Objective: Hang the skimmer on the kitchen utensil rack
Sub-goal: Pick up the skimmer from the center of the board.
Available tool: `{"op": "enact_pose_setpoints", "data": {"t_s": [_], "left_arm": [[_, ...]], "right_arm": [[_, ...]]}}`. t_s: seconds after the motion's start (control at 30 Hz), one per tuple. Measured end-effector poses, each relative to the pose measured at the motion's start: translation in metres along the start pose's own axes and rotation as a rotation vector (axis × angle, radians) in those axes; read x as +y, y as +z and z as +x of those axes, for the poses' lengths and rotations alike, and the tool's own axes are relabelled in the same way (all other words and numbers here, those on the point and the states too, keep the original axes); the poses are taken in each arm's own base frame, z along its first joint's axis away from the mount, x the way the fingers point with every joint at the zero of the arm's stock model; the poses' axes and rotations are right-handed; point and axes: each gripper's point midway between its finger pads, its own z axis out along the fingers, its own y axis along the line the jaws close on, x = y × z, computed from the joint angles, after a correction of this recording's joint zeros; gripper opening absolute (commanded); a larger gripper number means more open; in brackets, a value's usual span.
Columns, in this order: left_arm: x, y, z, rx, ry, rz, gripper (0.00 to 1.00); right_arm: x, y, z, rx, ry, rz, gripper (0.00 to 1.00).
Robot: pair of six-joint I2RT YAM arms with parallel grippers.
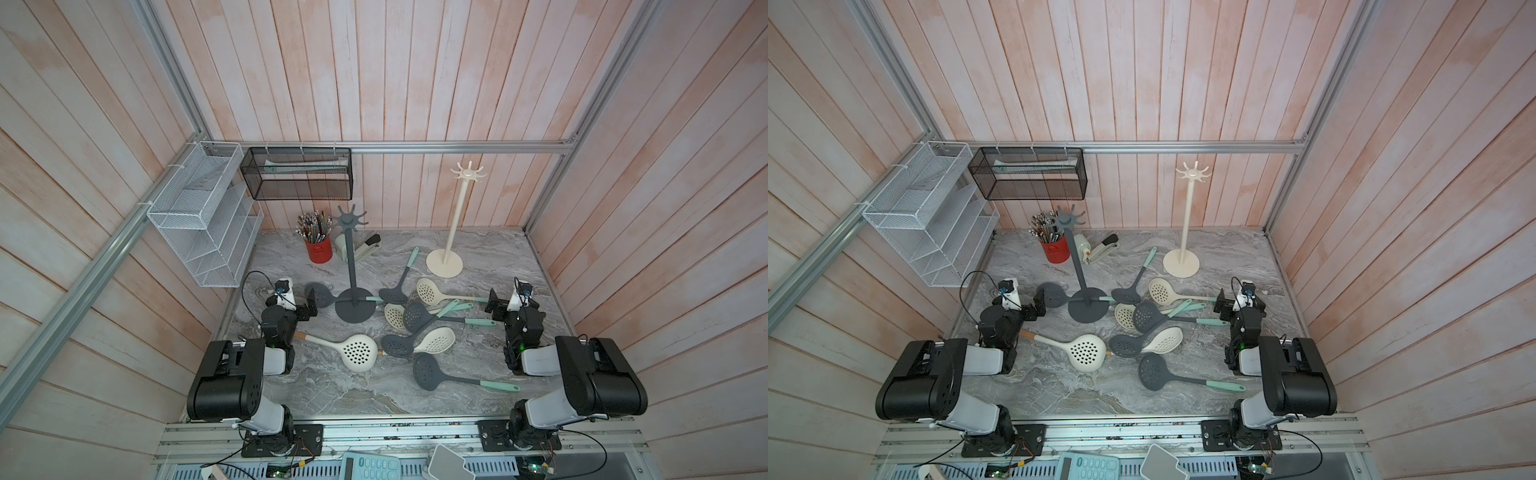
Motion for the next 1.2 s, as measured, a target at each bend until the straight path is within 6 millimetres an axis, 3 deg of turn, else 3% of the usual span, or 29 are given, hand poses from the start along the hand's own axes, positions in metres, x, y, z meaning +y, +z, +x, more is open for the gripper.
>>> {"op": "enact_pose_setpoints", "data": {"t_s": [0.13,0.23,0.5,0.7,0.83,1.2], "left_arm": [[0.004,0.004,-0.001,0.022,-0.01,-0.022,1.0],[0.008,0.011,-0.019,0.024,-0.022,-0.044,1.0],[0.012,0.011,-0.064,0.045,-0.108,-0.131,1.0],[0.008,0.004,-0.072,0.146,-0.218,-0.151,1.0],[-0.004,-0.009,-0.064,0.232,-0.271,-0.127,1.0],[-0.065,-0.048,-0.028,0.47,-0.387,0.052,0.99]], "right_arm": [[-0.002,-0.001,-0.004,-0.013,0.001,0.009,0.98],[-0.003,-0.004,-0.013,-0.033,0.003,0.023,0.98],[-0.011,-0.018,-0.058,-0.11,0.057,0.106,0.98],[-0.008,-0.024,-0.084,-0.118,0.202,0.101,0.99],[0.007,-0.022,-0.082,-0.049,0.283,0.051,0.99],[0.077,-0.031,-0.044,0.256,0.4,-0.159,0.98]]}}
